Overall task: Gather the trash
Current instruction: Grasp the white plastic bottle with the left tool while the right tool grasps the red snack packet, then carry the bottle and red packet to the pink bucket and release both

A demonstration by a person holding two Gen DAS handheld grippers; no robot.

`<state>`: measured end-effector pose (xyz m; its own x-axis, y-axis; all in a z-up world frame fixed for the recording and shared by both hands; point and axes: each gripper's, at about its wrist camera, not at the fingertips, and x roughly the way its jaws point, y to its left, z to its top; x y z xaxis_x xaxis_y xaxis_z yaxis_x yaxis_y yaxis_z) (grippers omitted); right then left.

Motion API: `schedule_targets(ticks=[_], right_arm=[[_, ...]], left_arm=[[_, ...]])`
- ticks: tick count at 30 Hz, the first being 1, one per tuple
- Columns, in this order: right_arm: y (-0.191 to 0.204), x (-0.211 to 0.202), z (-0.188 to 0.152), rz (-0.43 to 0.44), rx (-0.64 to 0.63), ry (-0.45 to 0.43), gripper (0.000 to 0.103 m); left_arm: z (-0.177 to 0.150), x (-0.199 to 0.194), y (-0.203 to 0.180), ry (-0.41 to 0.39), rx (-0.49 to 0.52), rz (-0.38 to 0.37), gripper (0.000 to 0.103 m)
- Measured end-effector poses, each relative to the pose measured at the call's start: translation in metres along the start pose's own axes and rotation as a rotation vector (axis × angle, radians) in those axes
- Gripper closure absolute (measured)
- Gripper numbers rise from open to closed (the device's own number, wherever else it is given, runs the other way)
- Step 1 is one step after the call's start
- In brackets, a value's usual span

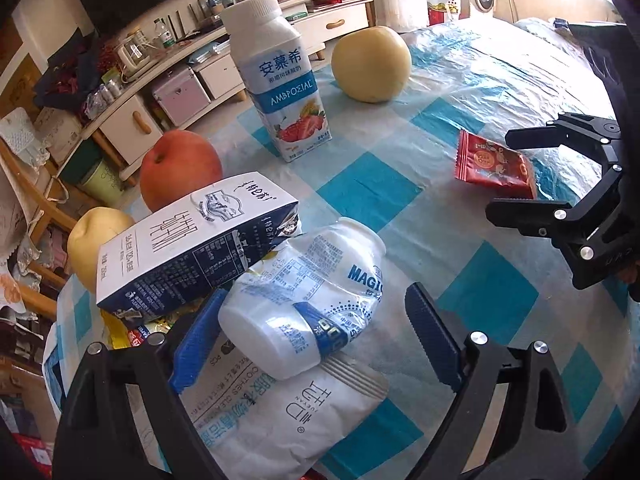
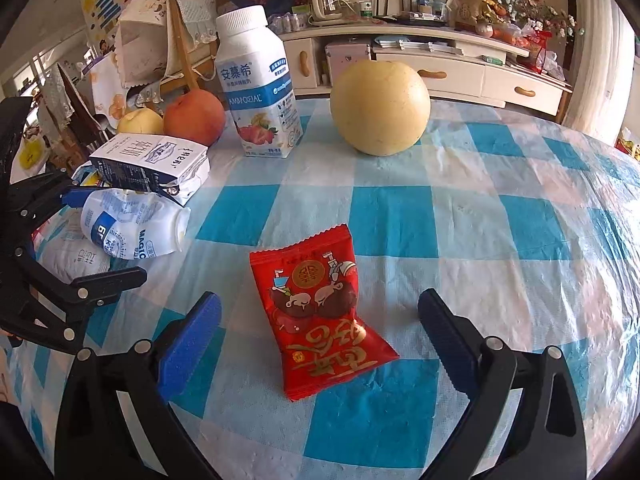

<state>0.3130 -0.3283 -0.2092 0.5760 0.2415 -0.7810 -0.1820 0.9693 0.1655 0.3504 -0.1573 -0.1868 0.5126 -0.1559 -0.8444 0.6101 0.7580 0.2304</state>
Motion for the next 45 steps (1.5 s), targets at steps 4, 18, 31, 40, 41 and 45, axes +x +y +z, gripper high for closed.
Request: schedule_targets(ticks=[4, 18, 31, 40, 41, 45], right_arm=[[-0.001, 0.0, 0.001, -0.002, -0.001, 0.0, 0.005], [-0.003, -0.003, -0.001, -0.089, -0.034, 0.005, 0.041], [-0.006, -0.009, -0.004, -0.071, -0.019, 0.006, 0.061], [-0.003, -0.026, -0.003, -0.029, 0.012, -0.036, 0.063], [-0.001, -0.028, -0.003, -0.028, 0.01, -0.041, 0.063], [0.008, -0.036, -0.005, -0.012, 0.003, -0.057, 0.064]], left_arm=[[0.002, 0.003, -0.002, 0.015, 0.0, 0.0, 0.026], [-0.003, -0.001, -0.004, -0.017, -0.134, -0.04, 0.045], [-0.022, -0.027, -0.008, -0.117, -0.294, -0.03, 0.045], [-0.054, -0.064, -0.016, -0.18, -0.38, -0.044, 0.045], [-0.059, -0.069, -0.017, -0.187, -0.387, -0.038, 0.045], [-0.078, -0.086, -0.02, -0.205, -0.417, -0.031, 0.045]])
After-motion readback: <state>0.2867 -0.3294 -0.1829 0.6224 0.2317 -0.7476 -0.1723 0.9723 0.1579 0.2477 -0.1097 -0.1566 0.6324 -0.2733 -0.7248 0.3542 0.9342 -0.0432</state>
